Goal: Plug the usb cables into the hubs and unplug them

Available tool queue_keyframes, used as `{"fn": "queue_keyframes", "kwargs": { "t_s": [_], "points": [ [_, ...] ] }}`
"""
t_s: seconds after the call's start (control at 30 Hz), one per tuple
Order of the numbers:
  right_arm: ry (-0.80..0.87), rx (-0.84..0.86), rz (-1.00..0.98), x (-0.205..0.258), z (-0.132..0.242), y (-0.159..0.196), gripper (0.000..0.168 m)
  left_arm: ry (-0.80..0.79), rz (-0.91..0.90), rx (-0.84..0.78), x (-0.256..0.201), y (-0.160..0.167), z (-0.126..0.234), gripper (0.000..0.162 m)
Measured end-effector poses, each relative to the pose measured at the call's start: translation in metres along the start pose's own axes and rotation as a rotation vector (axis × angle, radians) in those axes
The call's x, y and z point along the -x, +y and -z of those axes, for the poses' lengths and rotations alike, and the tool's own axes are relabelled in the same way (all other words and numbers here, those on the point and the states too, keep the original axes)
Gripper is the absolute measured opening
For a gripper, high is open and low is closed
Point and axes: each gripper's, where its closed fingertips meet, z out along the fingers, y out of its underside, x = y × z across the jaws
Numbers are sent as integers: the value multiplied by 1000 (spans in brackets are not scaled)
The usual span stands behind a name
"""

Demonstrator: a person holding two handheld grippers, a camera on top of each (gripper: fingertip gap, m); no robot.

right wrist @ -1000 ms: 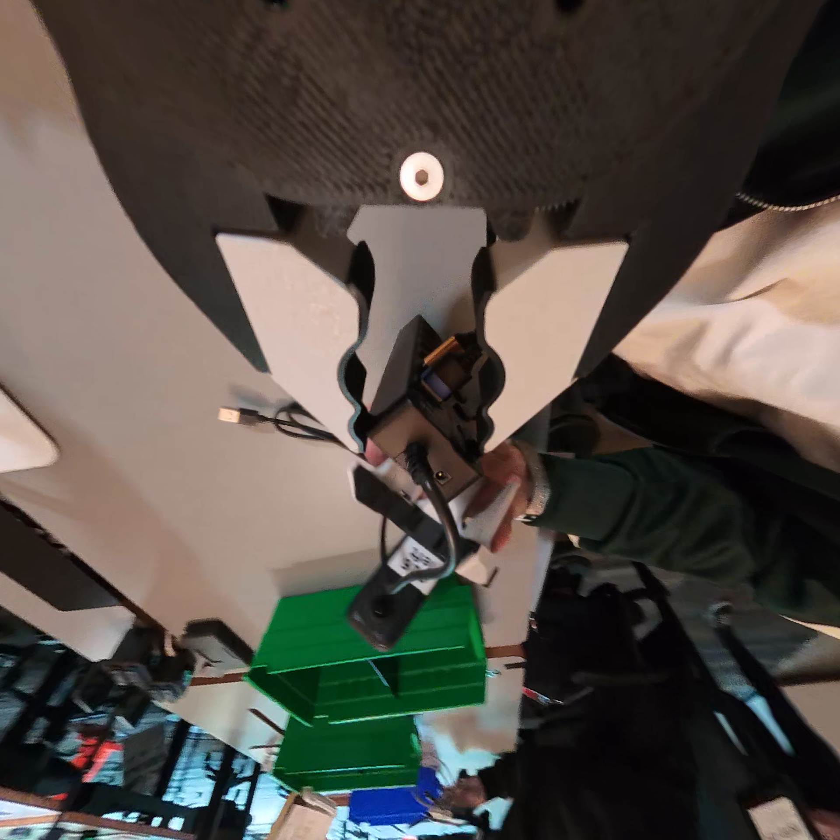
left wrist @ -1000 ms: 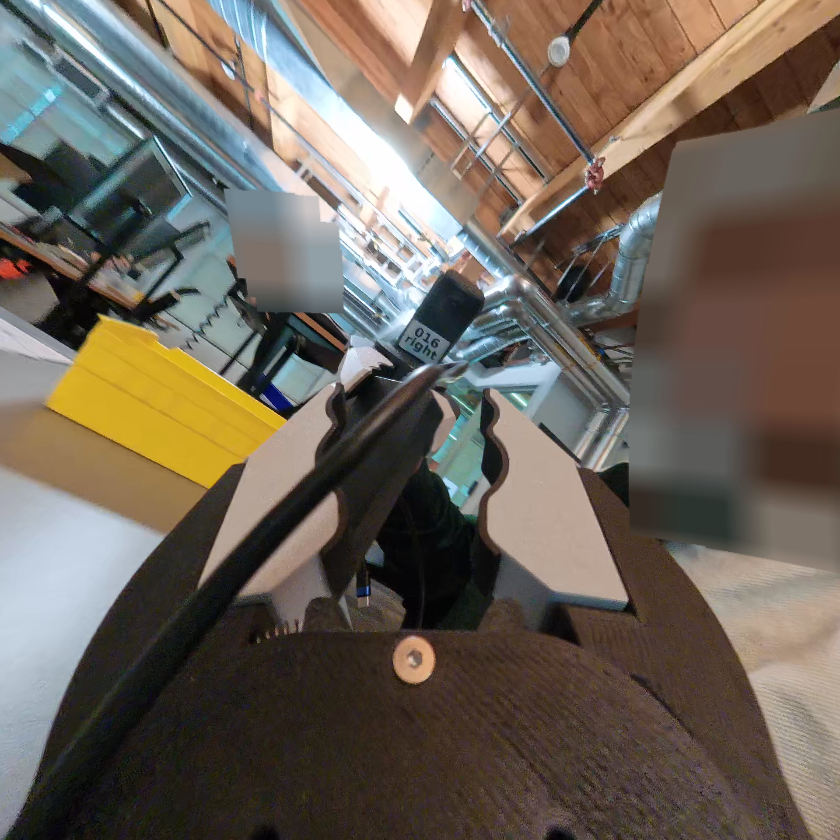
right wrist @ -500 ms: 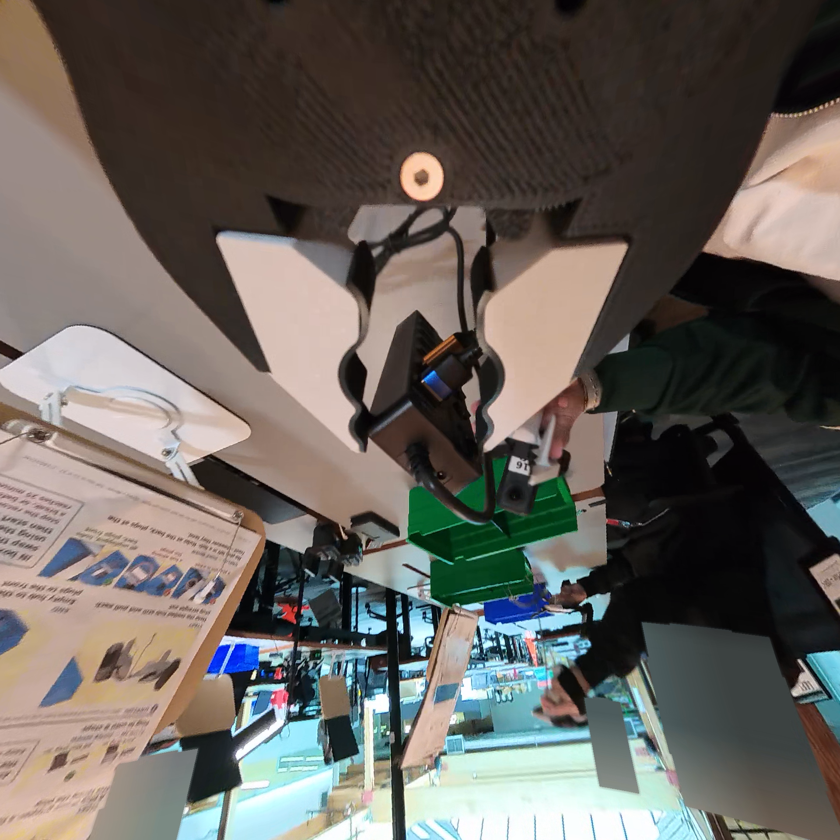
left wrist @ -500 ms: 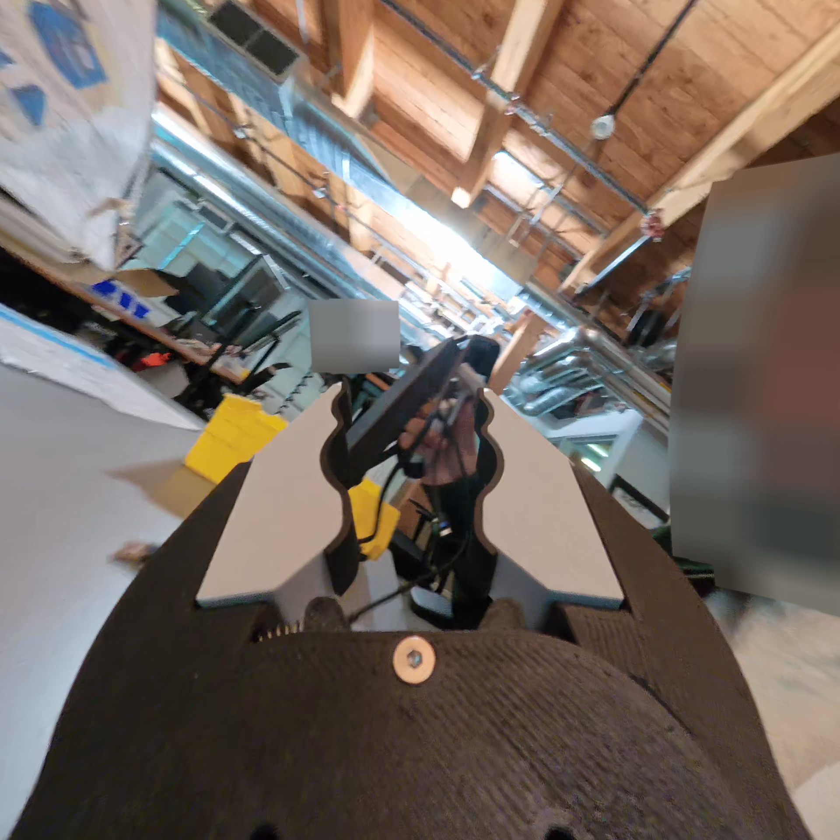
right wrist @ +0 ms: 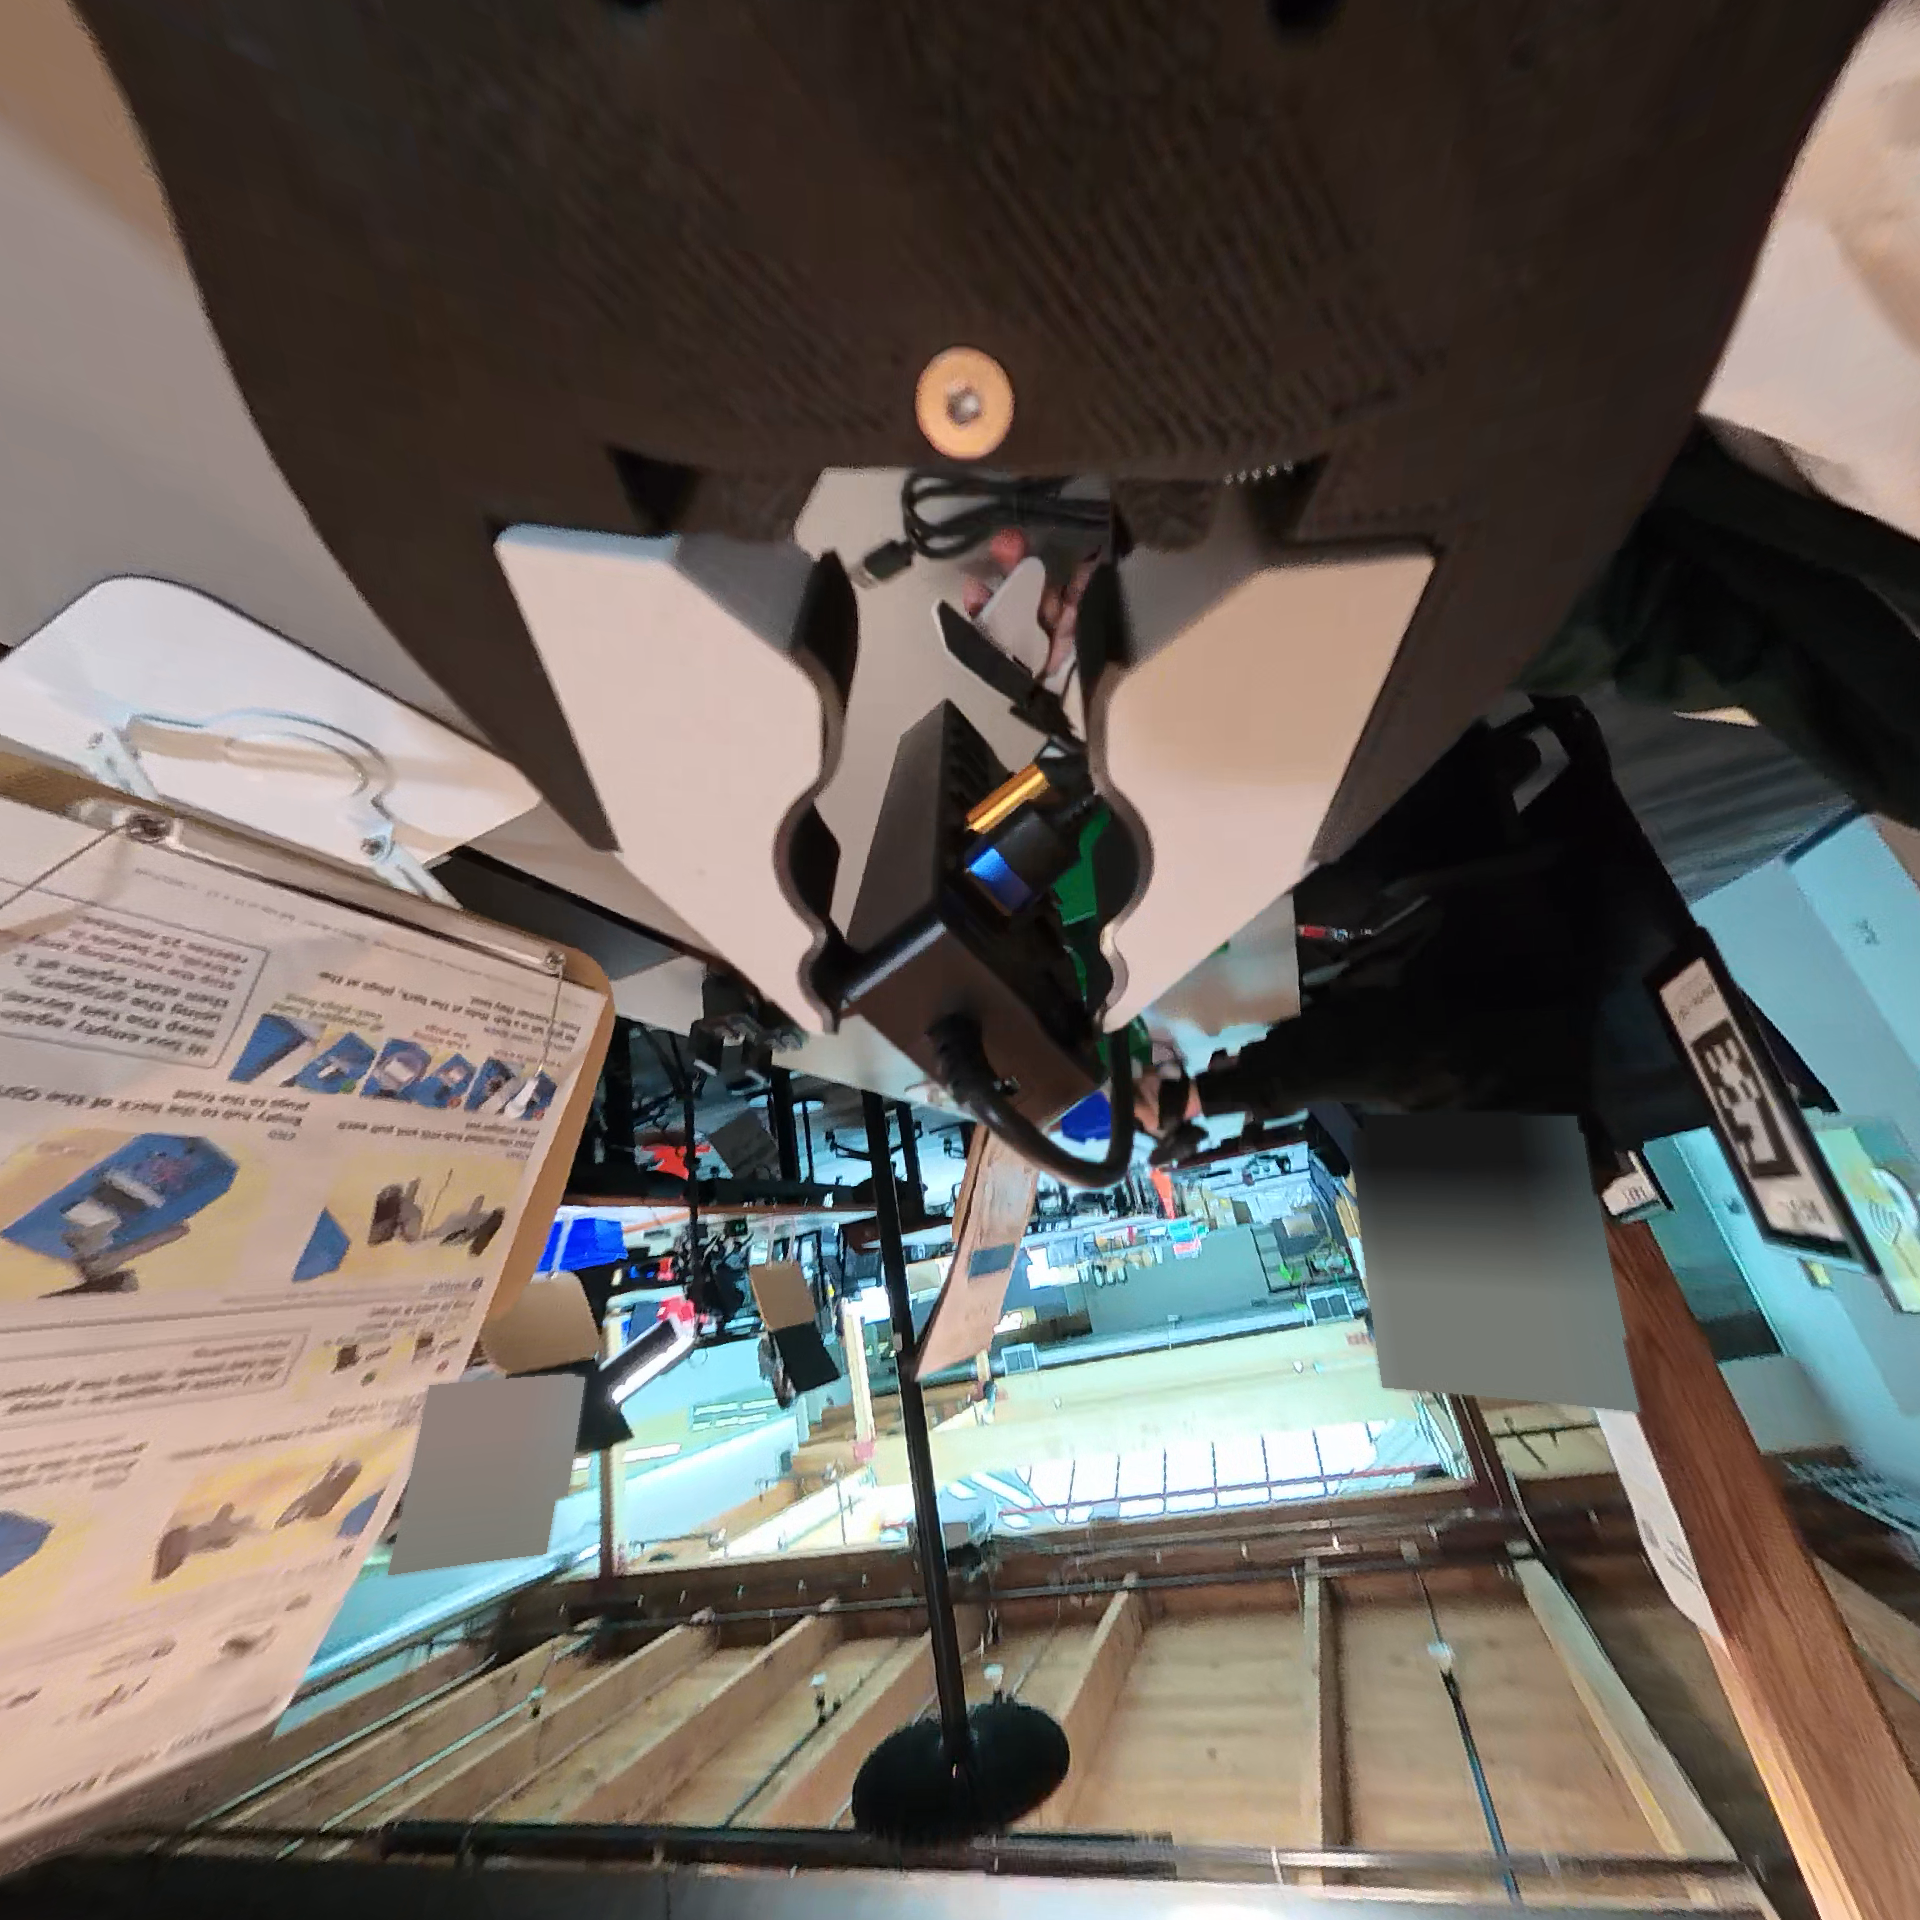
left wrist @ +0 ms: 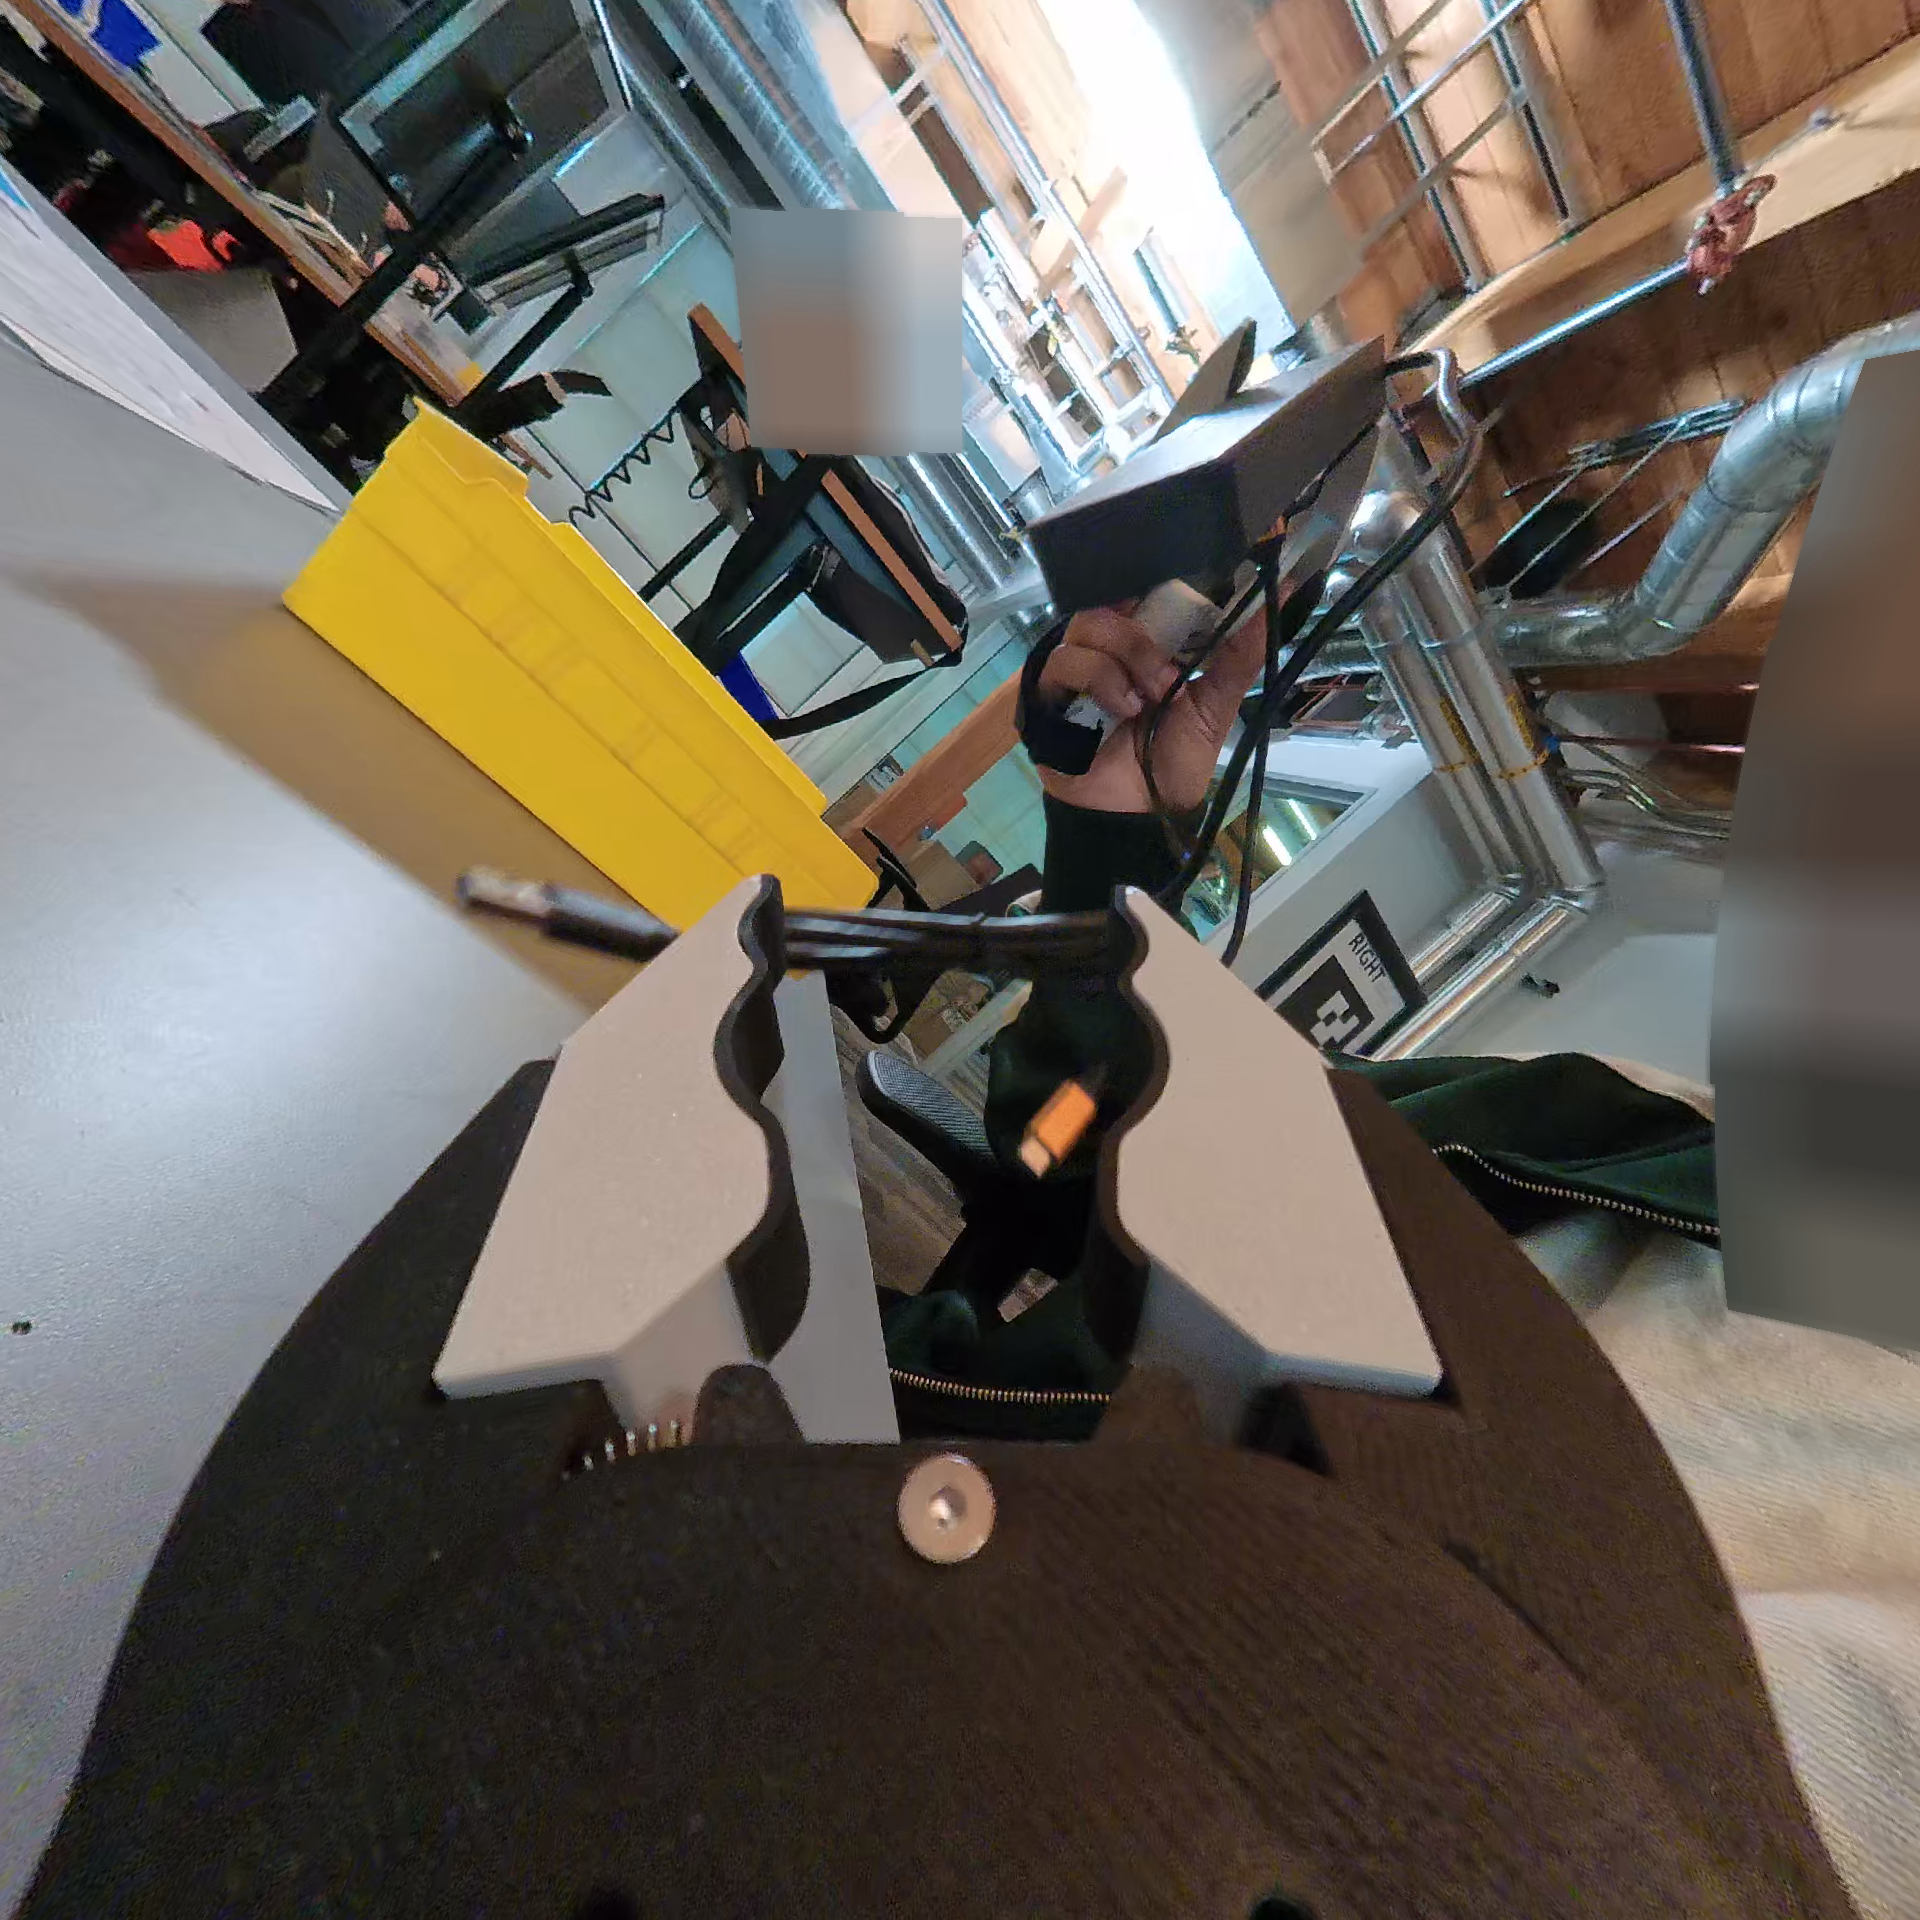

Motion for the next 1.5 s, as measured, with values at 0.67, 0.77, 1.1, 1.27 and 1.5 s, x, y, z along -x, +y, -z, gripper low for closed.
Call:
{"fn": "queue_keyframes", "kwargs": {
  "t_s": [0.67, 0.77, 1.1, 1.27, 1.5],
  "points": [
    [712, -183, 410, -100, 216, -112, 46, -12, -18, 5, 3, 0, -2, 57],
    [688, -180, 333, -128, 224, -91, 46, -22, -27, 9, 4, 0, -2, 56],
    [545, -365, 153, -150, 248, -77, 45, -18, -23, 32, 5, 5, -4, 56],
    [635, -244, 166, -179, 246, -44, 45, -21, -25, 35, 4, 5, -4, 56],
    [718, -88, 157, -210, 241, 3, 45, -25, -25, 40, 6, 6, -4, 55]
  ]
}}
